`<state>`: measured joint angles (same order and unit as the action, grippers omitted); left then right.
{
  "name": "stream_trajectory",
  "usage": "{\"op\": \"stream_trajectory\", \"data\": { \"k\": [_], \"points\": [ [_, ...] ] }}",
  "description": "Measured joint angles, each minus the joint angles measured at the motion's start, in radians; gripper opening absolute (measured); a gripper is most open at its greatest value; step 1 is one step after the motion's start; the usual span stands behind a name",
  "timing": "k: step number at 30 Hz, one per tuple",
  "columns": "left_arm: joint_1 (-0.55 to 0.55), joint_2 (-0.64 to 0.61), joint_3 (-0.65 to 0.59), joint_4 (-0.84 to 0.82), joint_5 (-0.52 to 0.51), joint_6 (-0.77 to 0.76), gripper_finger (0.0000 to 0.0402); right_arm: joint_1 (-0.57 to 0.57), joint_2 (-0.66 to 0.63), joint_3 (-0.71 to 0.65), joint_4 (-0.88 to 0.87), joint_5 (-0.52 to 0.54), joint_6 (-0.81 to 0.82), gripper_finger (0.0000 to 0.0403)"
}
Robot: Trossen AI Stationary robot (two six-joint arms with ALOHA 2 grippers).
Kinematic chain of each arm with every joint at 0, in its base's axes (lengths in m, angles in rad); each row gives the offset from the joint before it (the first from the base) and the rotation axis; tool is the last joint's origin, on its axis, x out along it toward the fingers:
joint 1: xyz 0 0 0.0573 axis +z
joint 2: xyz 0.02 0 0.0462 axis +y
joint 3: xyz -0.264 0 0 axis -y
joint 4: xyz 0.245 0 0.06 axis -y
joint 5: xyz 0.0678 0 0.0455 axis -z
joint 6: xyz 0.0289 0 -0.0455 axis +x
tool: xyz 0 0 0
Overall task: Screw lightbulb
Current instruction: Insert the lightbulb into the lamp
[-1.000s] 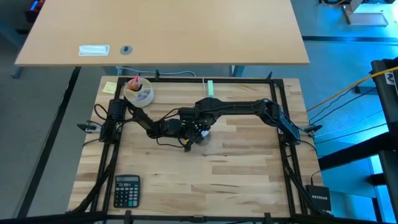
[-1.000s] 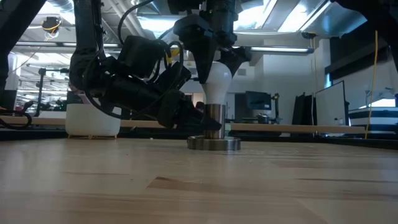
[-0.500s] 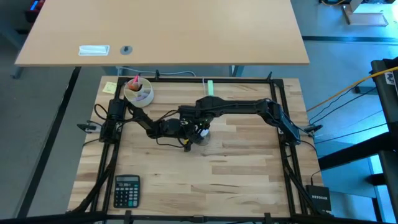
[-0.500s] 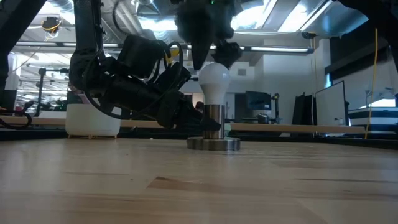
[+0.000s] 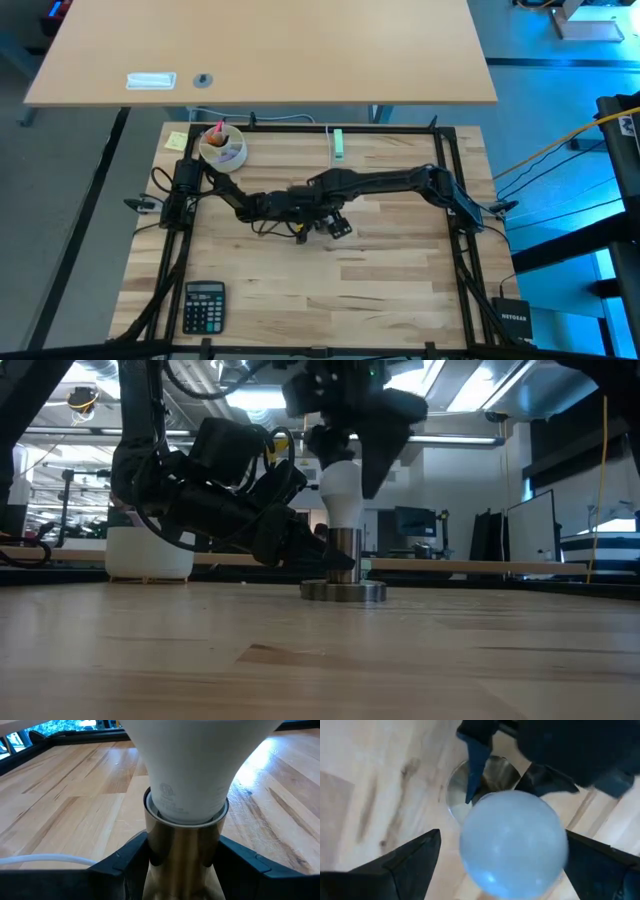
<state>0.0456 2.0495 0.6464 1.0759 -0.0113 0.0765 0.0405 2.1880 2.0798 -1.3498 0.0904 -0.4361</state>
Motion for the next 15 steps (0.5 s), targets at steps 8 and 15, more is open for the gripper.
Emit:
{"op": "stream_trajectory", "data": {
  "k": [8,15],
  "points": [
    [0.000,0.000,0.000,-0.011,0.000,-0.002,0.0188,0.005,0.001,-0.091,0.066,0.014,-0.034,0.0380],
    [-0.002,0.000,0.000,-0.011,0.000,-0.008,0.0189,0.004,0.001,-0.079,0.067,0.018,0.008,0.0334]
  ]
}}
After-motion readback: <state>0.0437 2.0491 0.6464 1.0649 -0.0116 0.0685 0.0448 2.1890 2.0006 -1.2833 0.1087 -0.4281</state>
